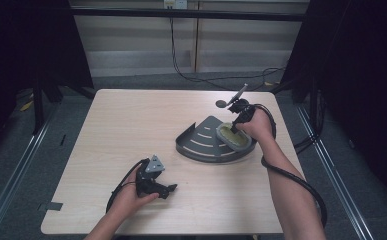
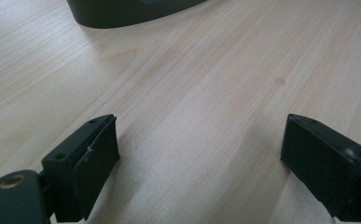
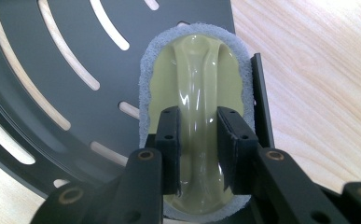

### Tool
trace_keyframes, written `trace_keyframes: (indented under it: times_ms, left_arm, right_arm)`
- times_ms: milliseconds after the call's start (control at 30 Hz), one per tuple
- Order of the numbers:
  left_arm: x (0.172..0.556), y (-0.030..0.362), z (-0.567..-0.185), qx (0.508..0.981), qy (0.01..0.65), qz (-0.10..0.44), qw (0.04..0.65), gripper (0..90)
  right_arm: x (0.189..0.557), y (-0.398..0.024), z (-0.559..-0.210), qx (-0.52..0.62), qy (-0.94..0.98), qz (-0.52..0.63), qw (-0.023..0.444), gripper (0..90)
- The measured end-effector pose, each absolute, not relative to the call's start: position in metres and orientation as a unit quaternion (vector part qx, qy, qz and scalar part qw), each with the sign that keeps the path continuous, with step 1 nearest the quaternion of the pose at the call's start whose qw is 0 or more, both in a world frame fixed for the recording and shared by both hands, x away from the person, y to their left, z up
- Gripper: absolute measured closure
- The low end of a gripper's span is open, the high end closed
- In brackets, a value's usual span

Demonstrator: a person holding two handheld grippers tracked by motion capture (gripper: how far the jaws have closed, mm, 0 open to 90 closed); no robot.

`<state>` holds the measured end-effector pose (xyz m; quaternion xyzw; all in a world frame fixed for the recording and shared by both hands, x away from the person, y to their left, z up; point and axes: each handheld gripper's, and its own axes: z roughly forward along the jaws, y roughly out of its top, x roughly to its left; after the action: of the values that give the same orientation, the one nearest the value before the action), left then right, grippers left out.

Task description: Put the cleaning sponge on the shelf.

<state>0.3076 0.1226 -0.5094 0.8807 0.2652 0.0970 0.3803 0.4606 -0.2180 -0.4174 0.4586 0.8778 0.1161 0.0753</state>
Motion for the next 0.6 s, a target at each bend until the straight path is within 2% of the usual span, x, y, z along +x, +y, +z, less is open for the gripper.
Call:
trace_keyframes:
  times_ms: [600]
  left_arm:
    - [0.3076, 0.1226, -0.5094, 0.881, 0.265, 0.097, 0.38, 10.7]
  right_arm:
    - [0.4578, -0.2259, -0.4174, 0.466, 0.877, 0.101, 0.066, 71.6]
